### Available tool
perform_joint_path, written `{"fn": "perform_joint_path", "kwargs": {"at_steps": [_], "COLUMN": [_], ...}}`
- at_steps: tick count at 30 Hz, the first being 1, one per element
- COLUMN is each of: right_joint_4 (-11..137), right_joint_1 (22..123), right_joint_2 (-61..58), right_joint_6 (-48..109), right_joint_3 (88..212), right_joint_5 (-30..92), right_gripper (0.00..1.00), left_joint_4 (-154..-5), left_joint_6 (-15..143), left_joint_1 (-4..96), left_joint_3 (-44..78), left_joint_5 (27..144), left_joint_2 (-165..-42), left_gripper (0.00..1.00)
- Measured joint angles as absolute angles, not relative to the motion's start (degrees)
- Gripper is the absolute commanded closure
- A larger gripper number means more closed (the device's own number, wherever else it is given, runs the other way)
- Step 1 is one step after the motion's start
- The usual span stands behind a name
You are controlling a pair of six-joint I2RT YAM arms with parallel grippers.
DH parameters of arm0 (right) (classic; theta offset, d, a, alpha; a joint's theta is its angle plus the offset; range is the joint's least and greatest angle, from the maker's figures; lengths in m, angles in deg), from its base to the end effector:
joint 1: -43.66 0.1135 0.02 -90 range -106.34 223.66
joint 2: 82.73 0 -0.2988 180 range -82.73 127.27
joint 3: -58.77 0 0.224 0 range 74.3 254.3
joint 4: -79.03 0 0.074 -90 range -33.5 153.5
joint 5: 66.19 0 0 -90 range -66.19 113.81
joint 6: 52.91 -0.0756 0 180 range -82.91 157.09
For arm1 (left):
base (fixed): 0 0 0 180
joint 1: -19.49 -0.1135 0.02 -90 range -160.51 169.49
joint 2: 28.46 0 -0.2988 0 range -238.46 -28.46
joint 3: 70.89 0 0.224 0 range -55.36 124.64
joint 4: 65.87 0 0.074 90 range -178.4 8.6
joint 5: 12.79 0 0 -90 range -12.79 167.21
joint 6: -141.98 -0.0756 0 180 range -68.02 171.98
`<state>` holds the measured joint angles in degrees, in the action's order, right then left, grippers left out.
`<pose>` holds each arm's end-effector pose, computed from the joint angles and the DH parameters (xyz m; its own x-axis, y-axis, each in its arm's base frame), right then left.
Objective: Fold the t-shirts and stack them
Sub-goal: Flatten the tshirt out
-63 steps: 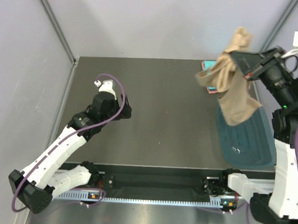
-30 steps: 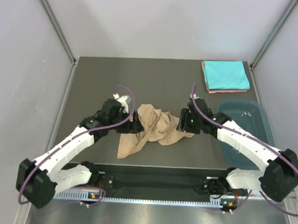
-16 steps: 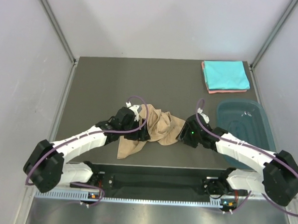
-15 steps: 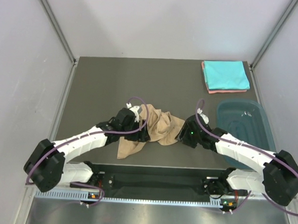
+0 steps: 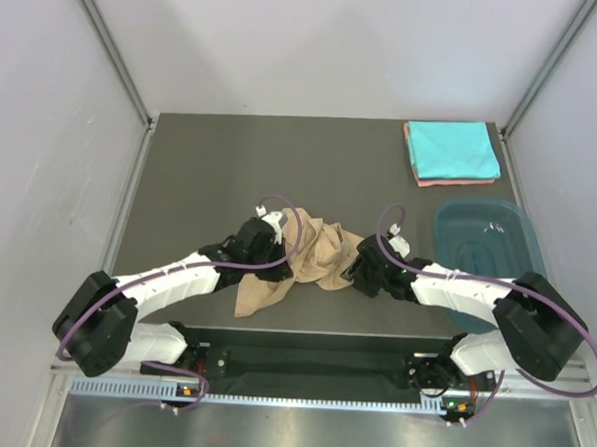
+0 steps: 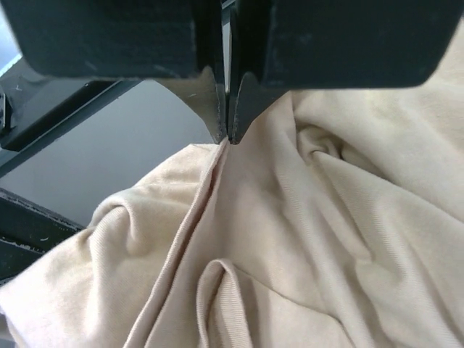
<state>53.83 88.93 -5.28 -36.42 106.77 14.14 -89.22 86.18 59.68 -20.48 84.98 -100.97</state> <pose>0.1752 0.1588 0.1739 -0.7689 0.5670 -0.2956 0.3710 0.7721 0.5159 0.1784 -0.1641 0.2081 -0.8504 -0.0107 -0.5261 0.2828 0.8339 -0.4740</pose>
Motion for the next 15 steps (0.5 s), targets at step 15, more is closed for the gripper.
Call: {"fn": "perform_joint_path", "kwargs": {"at_steps": [15], "right_joint_4": [32.8], "right_joint_1": [88.9], "right_joint_2": [-20.4], "right_joint_6": [-25.1], "right_joint_3": [125.4], "right_joint_5": [0.0], "right_gripper": [1.00], "left_joint_4": [-115.6], "left_joint_6": [85.8], "left_joint_1": [59.7], "left_joint_3": [4.0], "left_joint_5": [61.7], "left_joint_2": [-94.1], "left_gripper": [1.00]}}
